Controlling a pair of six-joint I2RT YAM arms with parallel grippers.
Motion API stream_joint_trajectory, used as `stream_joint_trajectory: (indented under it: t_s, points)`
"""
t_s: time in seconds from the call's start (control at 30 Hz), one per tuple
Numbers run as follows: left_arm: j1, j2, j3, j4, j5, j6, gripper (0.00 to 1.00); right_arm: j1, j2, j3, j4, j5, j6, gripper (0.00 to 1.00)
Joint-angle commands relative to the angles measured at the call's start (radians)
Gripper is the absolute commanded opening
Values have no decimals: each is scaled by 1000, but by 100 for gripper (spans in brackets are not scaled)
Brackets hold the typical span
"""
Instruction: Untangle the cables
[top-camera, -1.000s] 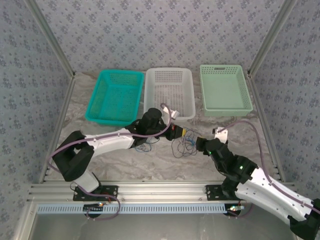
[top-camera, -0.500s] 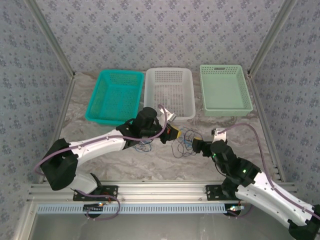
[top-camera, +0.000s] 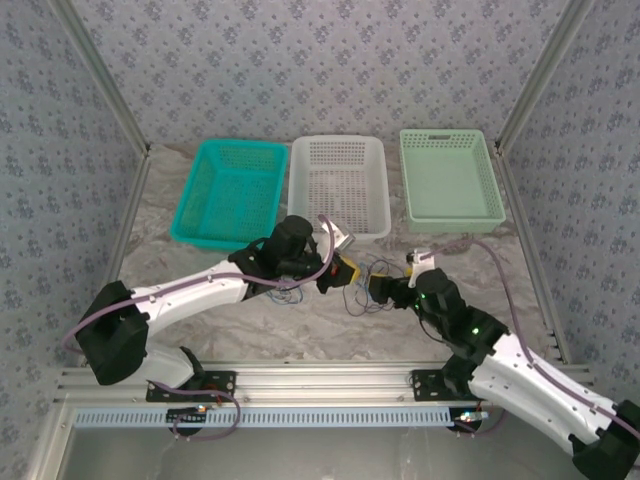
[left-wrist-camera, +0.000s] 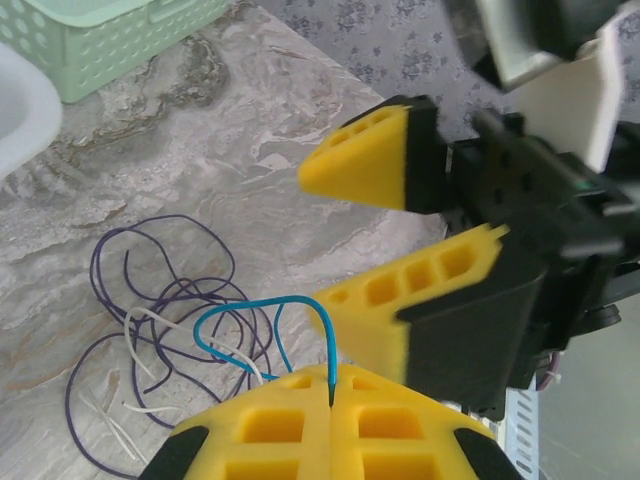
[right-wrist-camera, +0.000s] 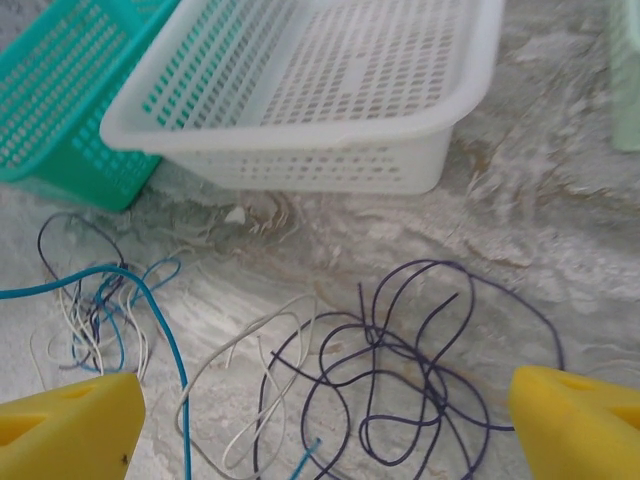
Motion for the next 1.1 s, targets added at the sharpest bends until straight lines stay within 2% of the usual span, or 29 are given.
stream_joint_trajectory:
  t_s: [0.0,0.33,0.47,0.77,1.07]
  points:
    - [-12,-11,46,9,34,29,0,-6,50,1,113,-70,-22,96]
    - [-14,-46,21,71,49,21,0,-13,222,7,238,-92,-22,95]
    - [-14,-58,13,117,57,-3,0,-13,281,-10,246,-34,-2,92]
    - [-15,-137,9,147,31,3,0,-34,308,-37,131,68,97,81]
    - [-13,-254,-13,116,-69,56,1,-88,350,-47,-13,59,191,76]
